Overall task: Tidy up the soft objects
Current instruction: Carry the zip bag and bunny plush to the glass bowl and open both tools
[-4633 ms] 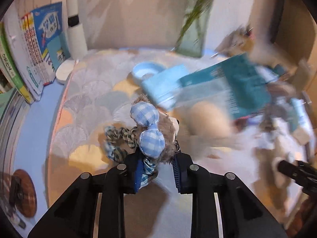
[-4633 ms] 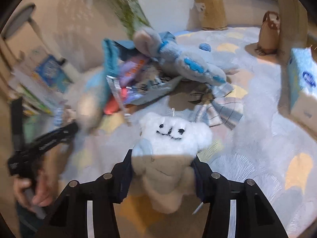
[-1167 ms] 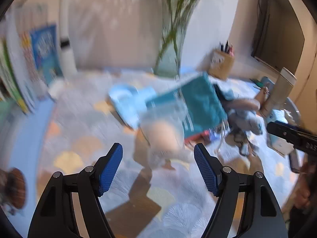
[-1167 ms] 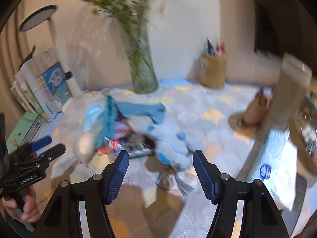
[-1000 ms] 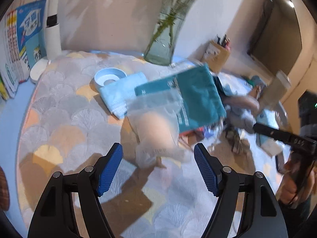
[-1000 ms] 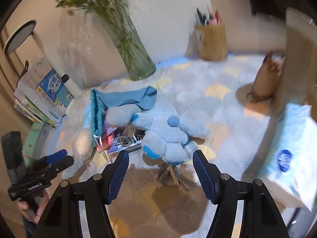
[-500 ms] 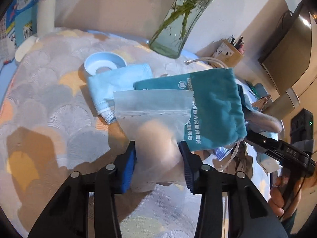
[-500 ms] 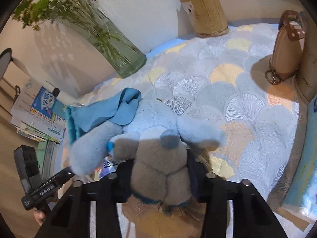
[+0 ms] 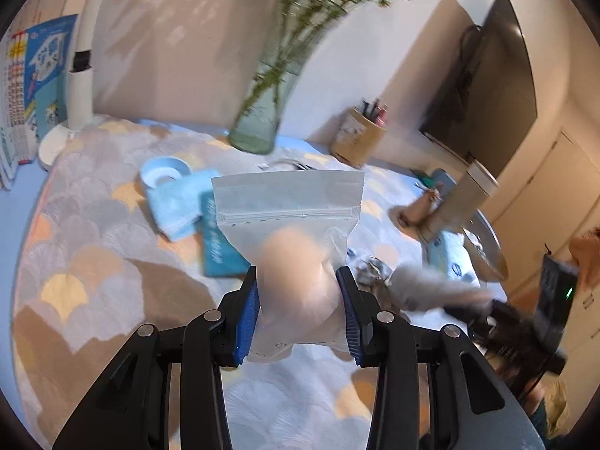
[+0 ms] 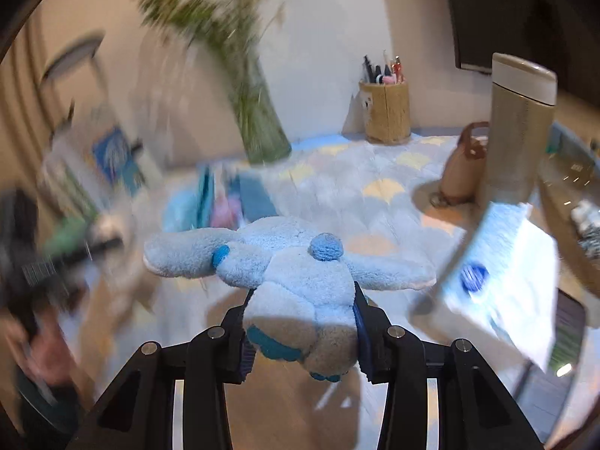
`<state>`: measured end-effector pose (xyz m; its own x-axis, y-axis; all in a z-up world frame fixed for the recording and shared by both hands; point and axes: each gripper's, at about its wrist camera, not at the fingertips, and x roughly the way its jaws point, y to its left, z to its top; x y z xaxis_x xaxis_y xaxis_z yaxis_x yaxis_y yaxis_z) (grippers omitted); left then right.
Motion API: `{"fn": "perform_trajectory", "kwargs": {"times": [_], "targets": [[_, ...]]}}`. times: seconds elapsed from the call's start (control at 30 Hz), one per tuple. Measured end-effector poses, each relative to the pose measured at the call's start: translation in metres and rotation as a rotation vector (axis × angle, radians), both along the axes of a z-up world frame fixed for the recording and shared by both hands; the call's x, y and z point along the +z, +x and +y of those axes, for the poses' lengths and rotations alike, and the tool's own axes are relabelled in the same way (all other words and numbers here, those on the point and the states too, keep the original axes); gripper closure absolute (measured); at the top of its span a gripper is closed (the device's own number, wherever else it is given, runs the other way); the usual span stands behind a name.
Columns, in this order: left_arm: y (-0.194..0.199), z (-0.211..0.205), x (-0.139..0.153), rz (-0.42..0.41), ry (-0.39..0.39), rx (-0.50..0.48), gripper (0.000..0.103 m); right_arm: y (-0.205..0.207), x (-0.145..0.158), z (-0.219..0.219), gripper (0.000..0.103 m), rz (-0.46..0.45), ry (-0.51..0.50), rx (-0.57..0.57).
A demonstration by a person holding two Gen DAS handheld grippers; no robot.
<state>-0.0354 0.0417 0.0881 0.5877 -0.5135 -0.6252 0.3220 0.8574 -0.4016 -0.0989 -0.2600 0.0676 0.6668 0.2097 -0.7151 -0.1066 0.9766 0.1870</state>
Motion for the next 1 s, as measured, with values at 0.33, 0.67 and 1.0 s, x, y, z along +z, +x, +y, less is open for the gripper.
{"fn": "perform_trajectory", "kwargs": {"times": [0.33,0.67,1.0], "targets": [[-0.008,-0.028,-0.006,0.023,0.014,-0.059,0.066,-0.040,-0.045,-0.011,0.012,0.127,0.054,0.072],[-0.017,-0.067,0.016,-0.033,0.068,-0.147,0.066,-0.002,-0.066,0.018,0.034,0.187,0.089,-0.034],[-0.036,-0.146,0.074,-0.183,0.100,-0.274,0.066,-0.034,-0.017,-0.039,0.058,0.029,0.174,-0.096]]}}
